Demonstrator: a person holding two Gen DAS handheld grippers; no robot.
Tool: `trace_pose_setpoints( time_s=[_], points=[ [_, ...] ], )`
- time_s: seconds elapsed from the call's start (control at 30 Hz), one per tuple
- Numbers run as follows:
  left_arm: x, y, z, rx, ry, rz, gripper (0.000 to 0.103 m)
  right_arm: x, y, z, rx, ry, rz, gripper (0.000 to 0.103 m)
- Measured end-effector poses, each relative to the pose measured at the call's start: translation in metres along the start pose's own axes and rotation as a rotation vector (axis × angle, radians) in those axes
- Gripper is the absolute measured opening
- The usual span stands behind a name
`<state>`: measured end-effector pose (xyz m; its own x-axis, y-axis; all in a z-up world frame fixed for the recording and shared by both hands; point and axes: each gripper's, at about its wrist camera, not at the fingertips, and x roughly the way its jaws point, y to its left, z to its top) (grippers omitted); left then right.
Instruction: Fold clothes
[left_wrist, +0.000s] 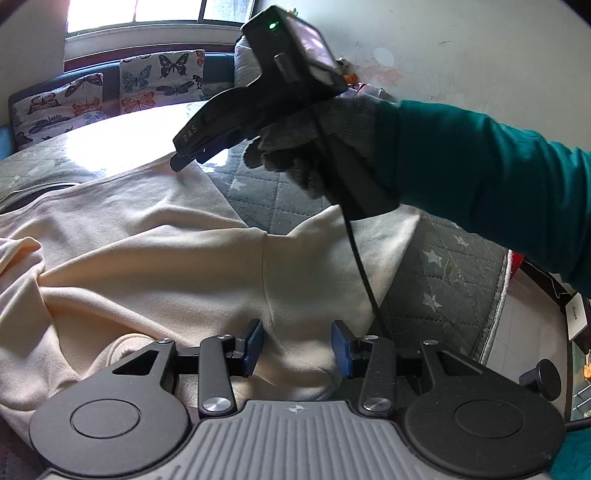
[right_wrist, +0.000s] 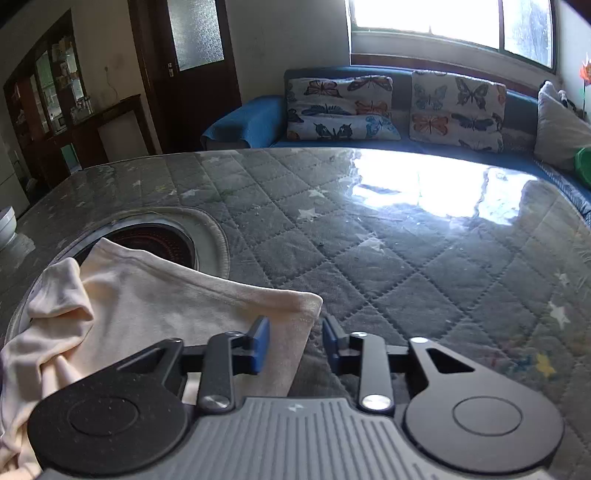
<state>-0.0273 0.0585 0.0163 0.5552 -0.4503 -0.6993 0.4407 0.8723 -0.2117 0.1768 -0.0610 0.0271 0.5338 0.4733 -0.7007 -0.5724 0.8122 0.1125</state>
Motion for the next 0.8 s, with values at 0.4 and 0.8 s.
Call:
trace_pose_setpoints(
  time_s=[0.4, 0.8],
  points=[
    [0.002, 0.002, 0.001, -0.019, 0.001, -0.022, 0.046, 0.018, 0.011, 0.004, -0.118, -0.06, -0.111, 0.004],
    [0.004, 0.0, 0.002, -0.023, -0.006, -0.022, 0.05, -0.002, 0.016, 0.004, -0.157, -0.042, -0.073, 0.017]
  ],
)
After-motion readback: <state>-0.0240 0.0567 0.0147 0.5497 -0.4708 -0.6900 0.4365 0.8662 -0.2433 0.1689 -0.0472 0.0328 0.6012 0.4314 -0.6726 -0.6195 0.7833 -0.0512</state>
